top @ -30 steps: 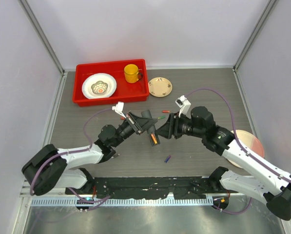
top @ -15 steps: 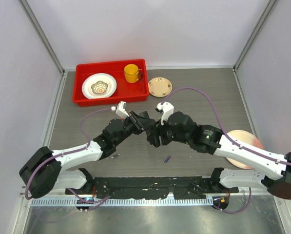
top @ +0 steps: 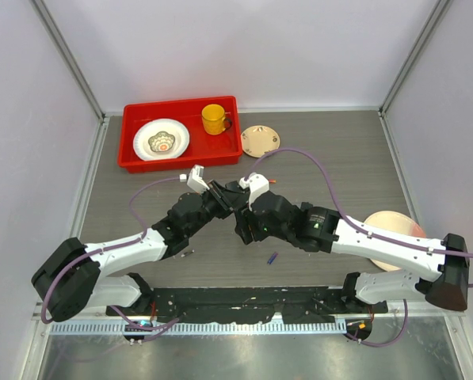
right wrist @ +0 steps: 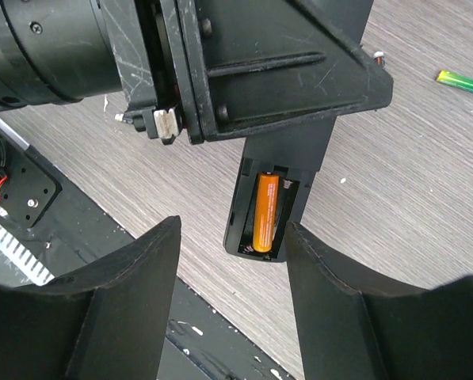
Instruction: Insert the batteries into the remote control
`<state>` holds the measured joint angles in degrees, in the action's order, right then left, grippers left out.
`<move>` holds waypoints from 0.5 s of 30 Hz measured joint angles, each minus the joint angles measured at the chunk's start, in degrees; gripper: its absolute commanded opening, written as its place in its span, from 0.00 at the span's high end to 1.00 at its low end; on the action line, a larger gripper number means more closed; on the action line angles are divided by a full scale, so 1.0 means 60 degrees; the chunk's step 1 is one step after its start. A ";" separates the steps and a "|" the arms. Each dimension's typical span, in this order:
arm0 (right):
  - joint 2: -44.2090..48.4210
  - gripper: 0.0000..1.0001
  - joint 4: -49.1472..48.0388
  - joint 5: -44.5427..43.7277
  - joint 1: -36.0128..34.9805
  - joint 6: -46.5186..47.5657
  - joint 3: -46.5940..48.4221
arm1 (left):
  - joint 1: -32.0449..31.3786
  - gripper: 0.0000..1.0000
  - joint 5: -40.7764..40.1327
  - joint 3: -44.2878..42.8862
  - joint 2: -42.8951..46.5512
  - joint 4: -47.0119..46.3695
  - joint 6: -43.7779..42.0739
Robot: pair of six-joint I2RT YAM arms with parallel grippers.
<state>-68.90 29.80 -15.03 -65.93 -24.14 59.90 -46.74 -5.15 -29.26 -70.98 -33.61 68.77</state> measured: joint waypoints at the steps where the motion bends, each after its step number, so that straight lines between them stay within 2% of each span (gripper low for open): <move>1: -0.0011 0.40 -0.0015 -0.0040 -0.0004 0.0000 0.0000 | 0.0000 1.00 0.0004 0.0000 0.0000 -0.0004 0.0007; 10: -0.0226 0.42 -0.0149 -0.0280 -0.0004 0.0004 0.0000 | 0.0000 1.00 0.0040 0.0000 0.0004 -0.0073 0.0044; 15: -0.0397 0.48 -0.0244 -0.0353 -0.0004 0.0018 0.0000 | 0.0015 1.00 0.0040 0.0000 0.0004 -0.0044 0.0025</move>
<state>-71.29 28.34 -17.15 -65.95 -24.03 59.90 -46.65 -4.91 -29.26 -70.96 -33.87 68.93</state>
